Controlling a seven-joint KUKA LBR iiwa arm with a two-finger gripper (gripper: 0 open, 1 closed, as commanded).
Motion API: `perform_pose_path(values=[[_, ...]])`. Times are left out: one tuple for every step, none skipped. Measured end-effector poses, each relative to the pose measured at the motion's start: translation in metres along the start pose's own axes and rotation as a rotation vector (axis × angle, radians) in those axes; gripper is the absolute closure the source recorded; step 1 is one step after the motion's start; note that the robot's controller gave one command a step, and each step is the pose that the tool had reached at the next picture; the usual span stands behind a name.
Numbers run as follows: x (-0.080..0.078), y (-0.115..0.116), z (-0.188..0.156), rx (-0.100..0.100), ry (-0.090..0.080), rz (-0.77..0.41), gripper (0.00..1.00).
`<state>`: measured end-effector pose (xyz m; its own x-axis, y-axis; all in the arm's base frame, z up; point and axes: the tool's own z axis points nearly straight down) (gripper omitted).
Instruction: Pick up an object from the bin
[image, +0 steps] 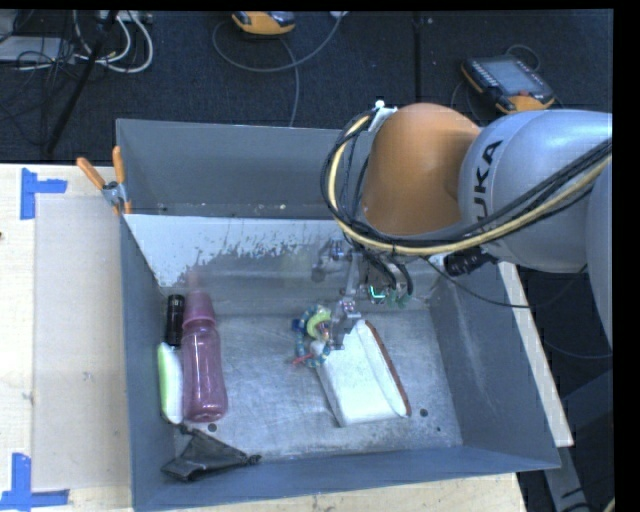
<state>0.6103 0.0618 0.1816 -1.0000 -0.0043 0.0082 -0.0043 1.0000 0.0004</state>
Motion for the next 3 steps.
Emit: perform_pose_path(values=[[-0.002,0.0,-0.005,-0.001,-0.008,0.001,0.0],[-0.001,-0.028,0.047,0.0,-0.013,-0.017,0.0],[-0.007,-0.101,0.071,-0.003,-0.025,0.011,1.0]])
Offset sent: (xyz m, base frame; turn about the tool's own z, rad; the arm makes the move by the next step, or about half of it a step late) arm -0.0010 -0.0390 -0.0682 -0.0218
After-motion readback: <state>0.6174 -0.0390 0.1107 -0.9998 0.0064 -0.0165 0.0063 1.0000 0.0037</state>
